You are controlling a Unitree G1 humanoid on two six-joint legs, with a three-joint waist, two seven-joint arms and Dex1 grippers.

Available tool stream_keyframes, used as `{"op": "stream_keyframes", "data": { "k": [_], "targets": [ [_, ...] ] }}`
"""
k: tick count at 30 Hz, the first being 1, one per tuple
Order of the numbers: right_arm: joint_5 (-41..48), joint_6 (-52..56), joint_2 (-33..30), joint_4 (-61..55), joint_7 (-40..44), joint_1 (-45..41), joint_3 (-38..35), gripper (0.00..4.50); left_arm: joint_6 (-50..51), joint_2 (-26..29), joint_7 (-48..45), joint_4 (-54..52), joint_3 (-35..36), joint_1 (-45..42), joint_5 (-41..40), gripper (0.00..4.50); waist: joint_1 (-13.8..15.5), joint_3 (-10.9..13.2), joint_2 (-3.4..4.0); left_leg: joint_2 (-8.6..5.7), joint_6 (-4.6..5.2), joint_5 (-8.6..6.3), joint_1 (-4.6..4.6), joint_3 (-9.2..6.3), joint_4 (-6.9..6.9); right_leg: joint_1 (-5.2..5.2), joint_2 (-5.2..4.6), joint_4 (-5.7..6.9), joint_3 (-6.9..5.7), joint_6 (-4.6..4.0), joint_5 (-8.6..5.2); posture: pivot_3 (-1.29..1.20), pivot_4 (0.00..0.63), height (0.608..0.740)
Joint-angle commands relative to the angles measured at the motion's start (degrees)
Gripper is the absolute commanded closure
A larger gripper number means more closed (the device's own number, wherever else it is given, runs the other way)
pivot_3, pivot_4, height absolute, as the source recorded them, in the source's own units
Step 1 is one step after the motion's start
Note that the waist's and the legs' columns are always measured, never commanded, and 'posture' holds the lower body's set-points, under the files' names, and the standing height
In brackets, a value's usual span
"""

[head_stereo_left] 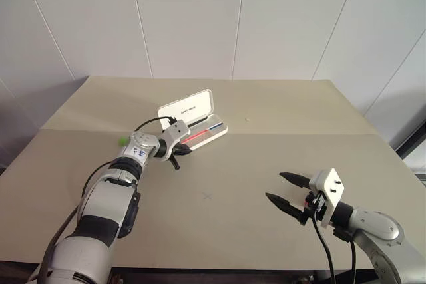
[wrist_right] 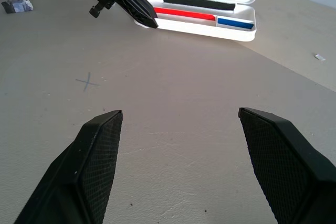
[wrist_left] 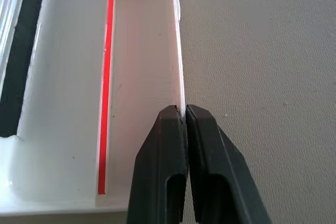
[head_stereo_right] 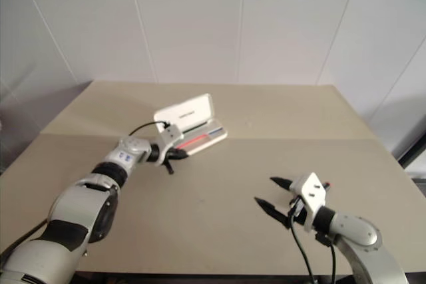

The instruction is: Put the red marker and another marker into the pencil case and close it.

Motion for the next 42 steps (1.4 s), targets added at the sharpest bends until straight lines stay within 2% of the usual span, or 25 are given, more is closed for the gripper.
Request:
{"op": "stream_keyframes", "data": {
  "k": [1,7,13,20,24,29,34,42],
  "targets": [
    [0.6,-0.7,-0.3,-0.2,0.7,-0.8,-0.5,0.00,-2.8,0.9,-4.1,-1.8,0.3,-2.0,-0.5,4.46,0.0,0.0,0.00,0.00,0.00,0.00,0.00,0.00,-0.01,-0.01,0.00,0.00,0.00,0.00,0.00,0.00,0.150,0.740],
    [0.6,-0.7,-0.5,0.4,1.3,-1.3,-0.6,0.00,-6.3,2.1,-16.1,-5.8,1.4,-0.8,-3.6,4.46,0.0,0.0,-0.02,0.00,0.00,0.00,-0.02,0.00,0.02,-0.01,0.00,0.01,0.00,0.00,0.00,0.00,0.150,0.740],
    [0.9,-0.8,-1.0,0.9,2.2,-1.2,-1.5,0.00,-5.7,4.8,-28.4,-18.3,1.1,5.9,-7.4,4.46,-0.3,0.0,0.00,0.02,0.00,0.00,0.00,0.01,-0.04,-0.02,0.00,0.02,0.02,-0.02,-0.01,0.00,0.150,0.740],
    [1.3,-0.4,-1.9,0.6,2.7,-0.1,-2.9,0.00,6.0,11.3,-37.9,-51.5,-0.1,25.0,-14.0,4.46,-0.2,0.0,0.02,0.05,0.00,0.00,0.00,0.01,-0.02,-0.05,0.00,0.12,0.08,-0.06,-0.03,0.00,0.150,0.740],
    [1.6,-0.2,-2.8,0.2,3.2,1.2,-4.2,0.00,14.9,14.8,-37.0,-68.6,-1.0,35.0,-15.9,4.46,-0.1,0.0,0.03,0.08,0.00,0.00,0.02,0.00,-0.01,-0.05,-0.01,0.16,0.08,-0.10,-0.06,0.00,0.150,0.740],
    [2.0,-0.3,-3.4,0.5,3.4,1.4,-4.7,0.00,21.2,16.5,-34.4,-77.1,-1.7,38.9,-16.8,4.46,0.1,0.0,0.03,0.05,0.01,0.00,0.04,-0.04,0.20,0.09,-0.01,0.14,0.05,-0.12,-0.05,0.00,0.150,0.740],
    [1.9,-0.2,-3.4,0.4,3.4,1.5,-4.9,0.00,24.0,16.8,-30.6,-80.1,-2.7,40.6,-16.5,4.46,-0.1,0.0,0.03,0.07,0.01,0.01,0.12,-0.01,0.17,0.12,0.00,0.10,0.05,-0.18,-0.08,0.00,0.150,0.740],
    [1.6,0.0,-3.1,0.3,3.0,1.3,-4.5,0.00,19.7,17.0,-27.9,-79.5,-3.8,41.8,-16.5,4.46,0.0,0.0,0.04,0.07,0.00,0.00,0.10,0.01,0.08,0.07,-0.02,0.09,0.04,-0.19,-0.09,0.00,0.150,0.740]
  ]
}}
